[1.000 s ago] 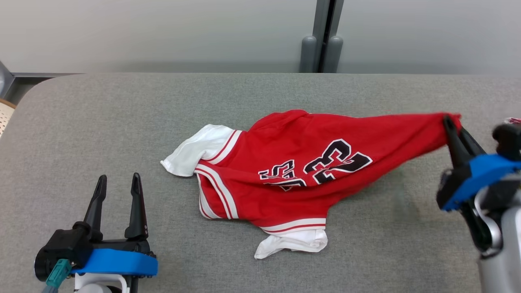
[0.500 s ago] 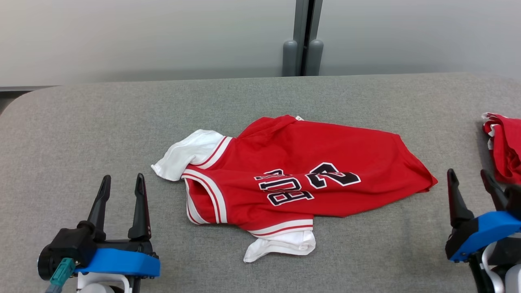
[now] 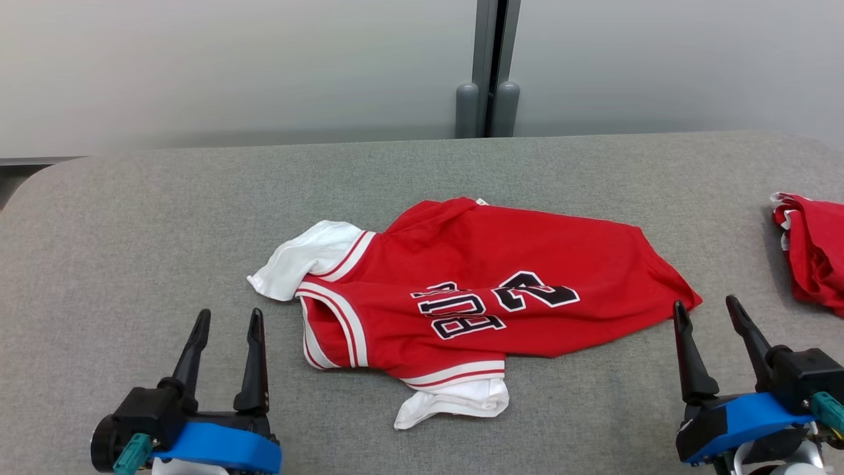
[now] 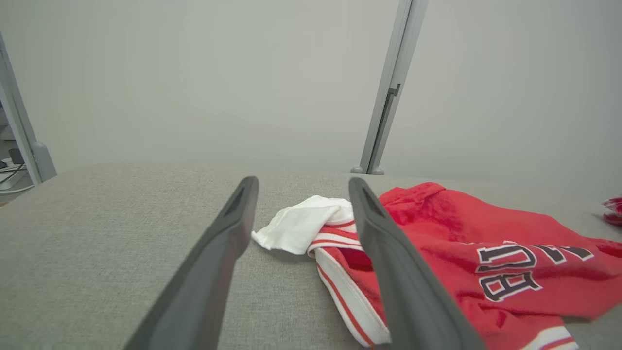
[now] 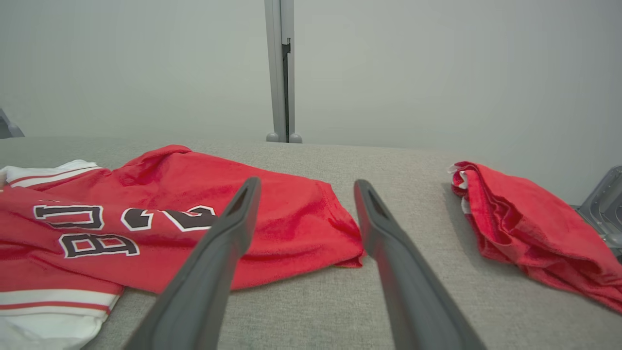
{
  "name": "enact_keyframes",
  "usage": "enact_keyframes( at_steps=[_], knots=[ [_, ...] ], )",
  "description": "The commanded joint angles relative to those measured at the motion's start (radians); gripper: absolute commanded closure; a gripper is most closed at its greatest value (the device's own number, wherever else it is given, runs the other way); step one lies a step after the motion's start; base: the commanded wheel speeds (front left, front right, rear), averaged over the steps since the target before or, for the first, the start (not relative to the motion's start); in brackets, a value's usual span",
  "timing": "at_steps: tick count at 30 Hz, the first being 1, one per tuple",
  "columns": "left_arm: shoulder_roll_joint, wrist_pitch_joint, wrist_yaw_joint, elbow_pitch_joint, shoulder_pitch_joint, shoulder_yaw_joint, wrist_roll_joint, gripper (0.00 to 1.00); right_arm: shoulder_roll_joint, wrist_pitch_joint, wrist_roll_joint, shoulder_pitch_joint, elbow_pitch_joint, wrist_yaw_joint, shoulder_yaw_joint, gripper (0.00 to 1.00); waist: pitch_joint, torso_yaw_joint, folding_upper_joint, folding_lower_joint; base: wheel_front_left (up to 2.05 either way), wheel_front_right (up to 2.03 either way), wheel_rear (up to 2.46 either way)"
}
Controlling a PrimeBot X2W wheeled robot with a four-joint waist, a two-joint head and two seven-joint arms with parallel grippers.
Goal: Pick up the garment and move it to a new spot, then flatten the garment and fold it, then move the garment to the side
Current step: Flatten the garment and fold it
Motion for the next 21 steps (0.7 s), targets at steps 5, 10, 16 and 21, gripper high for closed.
enact_keyframes(
  at_steps=[5, 10, 16, 21],
  knots=[
    [0.001, -0.003, -0.002, 0.038, -0.005, -0.06, -0.008, 0.0, 0.002, -0.005, 0.017, -0.008, 0.027, 0.0, 0.023, 0.0, 0.008, -0.011, 0.0, 0.0, 0.0, 0.0, 0.0],
    [-0.004, 0.029, -0.002, 0.104, -0.032, -0.136, -0.056, 0.0, 0.002, -0.011, 0.016, -0.026, 0.038, 0.0, 0.035, 0.0, 0.021, -0.028, 0.0, 0.0, 0.0, 0.0, 0.0],
    [-0.026, 0.15, 0.024, 0.205, -0.062, -0.131, -0.124, 0.0, 0.002, -0.014, 0.031, -0.034, 0.047, 0.0, 0.058, 0.0, 0.033, -0.05, 0.0, 0.0, 0.0, 0.0, 0.0],
    [-0.034, 0.209, 0.026, 0.241, -0.079, -0.114, -0.184, 0.0, 0.002, -0.019, 0.04, -0.036, 0.058, 0.0, 0.074, 0.0, 0.041, -0.063, 0.0, 0.0, 0.0, 0.0, 0.0]
  ],
)
